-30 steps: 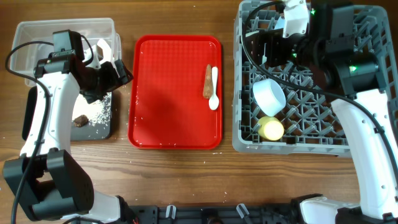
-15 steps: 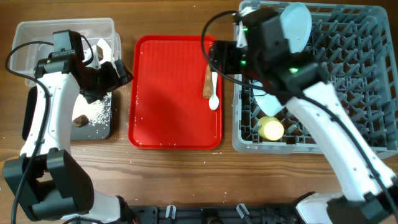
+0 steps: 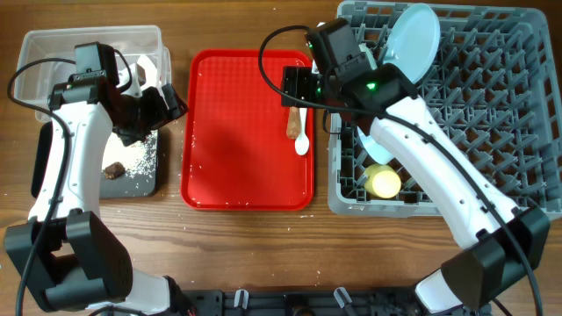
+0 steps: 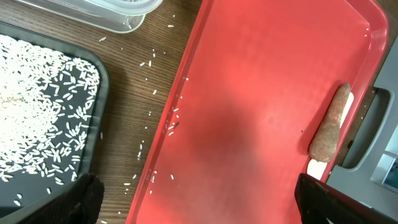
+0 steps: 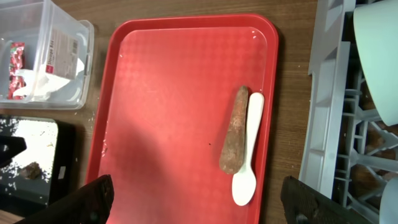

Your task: Sort waste into correct bins and load items into the dishwasher rack

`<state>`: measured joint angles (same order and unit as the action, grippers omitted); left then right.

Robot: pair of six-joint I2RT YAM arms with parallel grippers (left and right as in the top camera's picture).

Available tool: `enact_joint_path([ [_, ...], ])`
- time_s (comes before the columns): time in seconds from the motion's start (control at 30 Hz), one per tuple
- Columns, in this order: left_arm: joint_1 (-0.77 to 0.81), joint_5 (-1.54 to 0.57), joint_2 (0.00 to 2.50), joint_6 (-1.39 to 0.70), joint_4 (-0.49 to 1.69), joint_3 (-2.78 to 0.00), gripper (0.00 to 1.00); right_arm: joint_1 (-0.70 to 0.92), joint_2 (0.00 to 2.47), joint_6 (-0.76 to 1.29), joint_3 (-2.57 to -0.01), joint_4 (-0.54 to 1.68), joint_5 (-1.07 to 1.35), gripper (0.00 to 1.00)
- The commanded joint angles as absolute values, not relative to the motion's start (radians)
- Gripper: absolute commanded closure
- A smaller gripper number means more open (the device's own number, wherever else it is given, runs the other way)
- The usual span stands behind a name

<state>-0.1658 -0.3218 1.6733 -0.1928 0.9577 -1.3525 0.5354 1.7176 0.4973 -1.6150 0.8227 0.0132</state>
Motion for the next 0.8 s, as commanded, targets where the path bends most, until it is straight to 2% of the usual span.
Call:
enact_joint_path([
  [0.0,-0.17,-0.32,1.649,-0.195,0.958,-1.362,0.0,0.542,1.735,0.509,-1.628,0.82,-0.021,0.13],
  [0.17,-0.17,-0.32,1.649,-0.195,0.958,-1.362,0.0,0.542,1.777,0.509,-1.628,0.828,-0.033,0.17],
  [0.33,-0.17,-0.32,1.649,-0.195,0.958,-1.362,0.0,0.54,1.782,0.528,-1.628,0.831,-0.052,0.16],
  [0.43,-0.169,-0.332,1.649,-0.272,0.875,-1.362,0.0,0.53,1.755,0.522,-1.629,0.865,-0.082,0.08],
  [0.5,-0.169,-0.332,1.649,-0.334,0.915,-1.362,0.0,0.508,1.712,0.484,-1.63,0.888,-0.094,0.01],
  [0.63,-0.159,-0.422,1.653,-0.348,0.944,-1.361,0.0,0.44,1.593,0.469,-1.631,0.907,-0.125,0.0],
  [0.67,-0.146,-0.435,1.657,-0.348,0.928,-1.361,0.03,0.419,1.558,0.469,-1.631,0.91,-0.128,0.01],
  [0.7,-0.12,-0.437,1.665,-0.345,0.9,-1.361,0.1,0.385,1.506,0.462,-1.631,0.91,-0.132,0.0],
  [0.77,-0.066,-0.437,1.672,-0.345,0.85,-1.361,0.11,0.34,1.443,0.445,-1.631,0.91,-0.136,0.0],
])
